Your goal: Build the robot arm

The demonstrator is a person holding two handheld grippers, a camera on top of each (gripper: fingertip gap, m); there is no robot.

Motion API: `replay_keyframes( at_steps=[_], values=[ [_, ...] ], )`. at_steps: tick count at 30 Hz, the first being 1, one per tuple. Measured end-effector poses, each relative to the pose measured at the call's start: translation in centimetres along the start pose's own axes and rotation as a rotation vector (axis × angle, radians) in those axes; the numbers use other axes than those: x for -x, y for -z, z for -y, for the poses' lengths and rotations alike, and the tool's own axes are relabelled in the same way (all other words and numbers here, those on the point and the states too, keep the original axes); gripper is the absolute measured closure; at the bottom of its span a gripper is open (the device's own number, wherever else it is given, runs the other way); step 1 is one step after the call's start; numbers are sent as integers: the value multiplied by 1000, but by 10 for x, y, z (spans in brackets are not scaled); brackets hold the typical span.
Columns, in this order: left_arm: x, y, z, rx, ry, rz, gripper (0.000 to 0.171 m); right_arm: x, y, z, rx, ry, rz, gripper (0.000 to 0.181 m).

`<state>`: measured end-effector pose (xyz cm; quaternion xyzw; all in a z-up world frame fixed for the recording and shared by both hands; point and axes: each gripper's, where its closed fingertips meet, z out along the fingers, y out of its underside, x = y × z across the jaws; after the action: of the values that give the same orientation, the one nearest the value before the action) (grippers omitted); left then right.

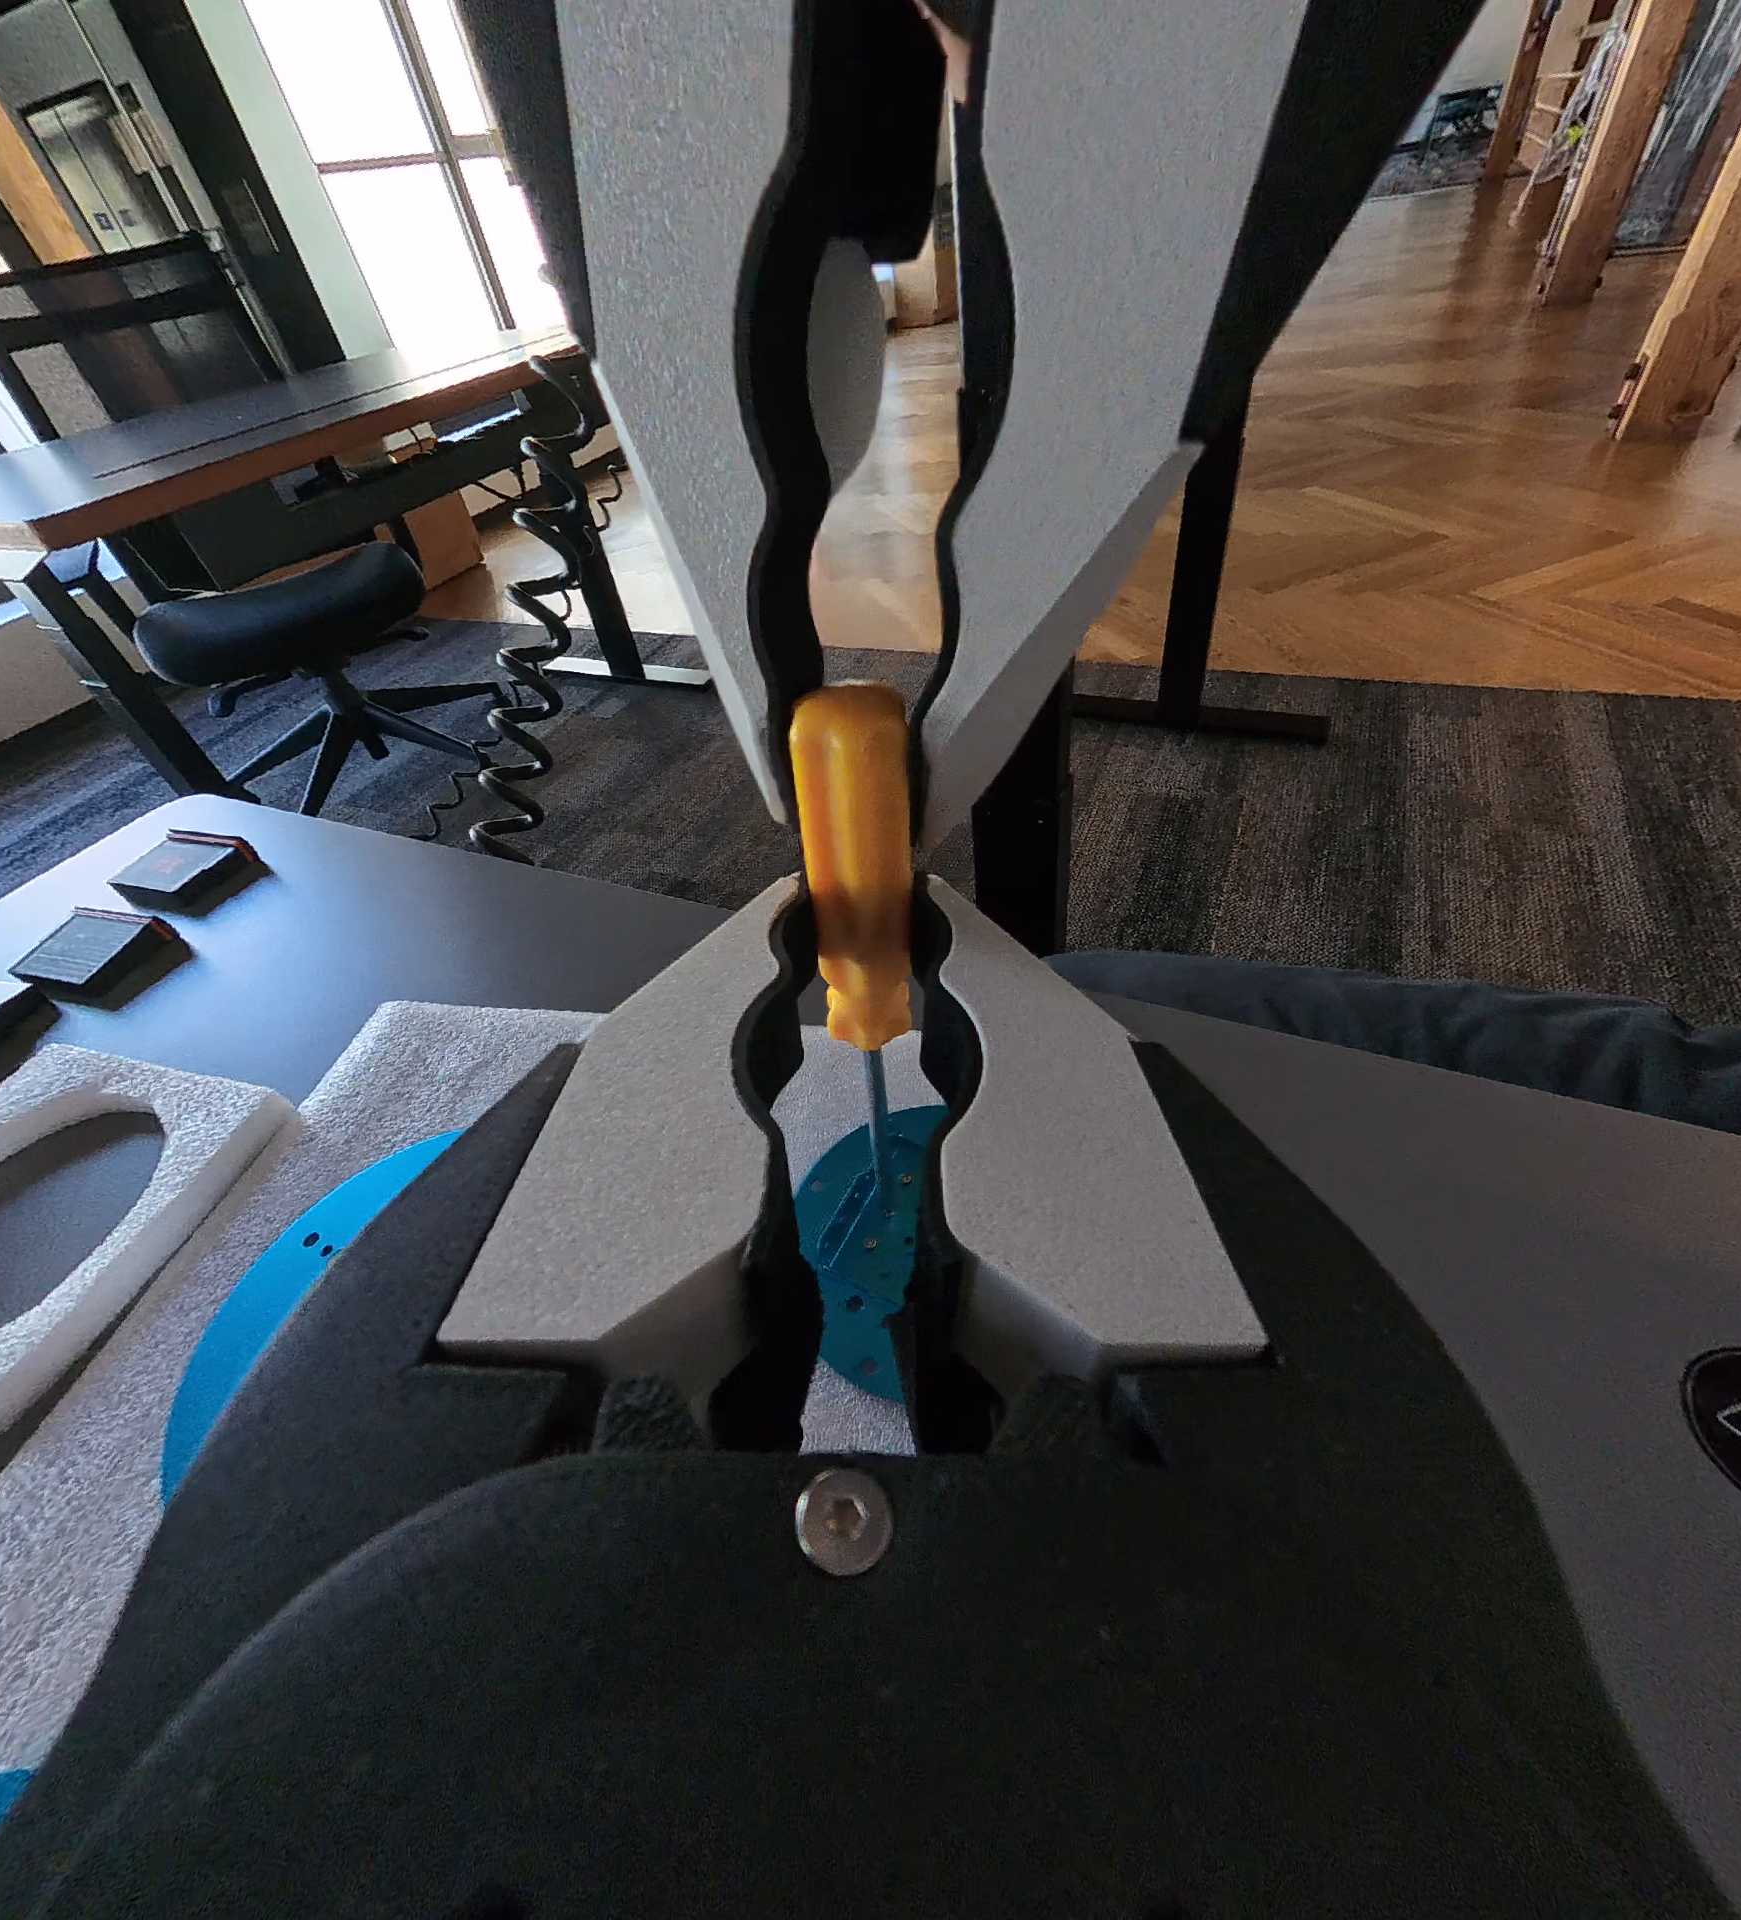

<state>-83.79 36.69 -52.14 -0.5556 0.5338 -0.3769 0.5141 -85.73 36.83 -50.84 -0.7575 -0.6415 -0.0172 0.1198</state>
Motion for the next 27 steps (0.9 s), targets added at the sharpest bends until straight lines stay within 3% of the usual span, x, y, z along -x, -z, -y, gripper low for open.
replay_keyframes(
  at_steps=[4, 7, 9, 15, 18, 24, 27],
  values=[
    [2, 2, -1, 2, 18, 0, 156, 2, -2, 2, -6, -197, 54, 164],
    [7, 4, -3, 14, 32, 26, 154, 3, -5, 6, -17, -547, 70, 166],
    [8, 3, -3, 6, 44, 25, 154, 1, -5, 6, -16, -608, 46, 166],
    [5, 3, -2, 3, 29, 16, 155, -4, 0, 1, 40, -180, -13, 169],
    [4, 1, -2, 5, 20, 7, 155, -8, 7, 5, -18, 22, -33, 154],
    [1, 0, -2, 10, 2, -5, 155, 1, 1, 12, -75, 104, 21, 164],
    [-2, 0, -2, 9, 4, -16, 155, 3, 1, 8, -53, -14, 55, 164]
  ],
)
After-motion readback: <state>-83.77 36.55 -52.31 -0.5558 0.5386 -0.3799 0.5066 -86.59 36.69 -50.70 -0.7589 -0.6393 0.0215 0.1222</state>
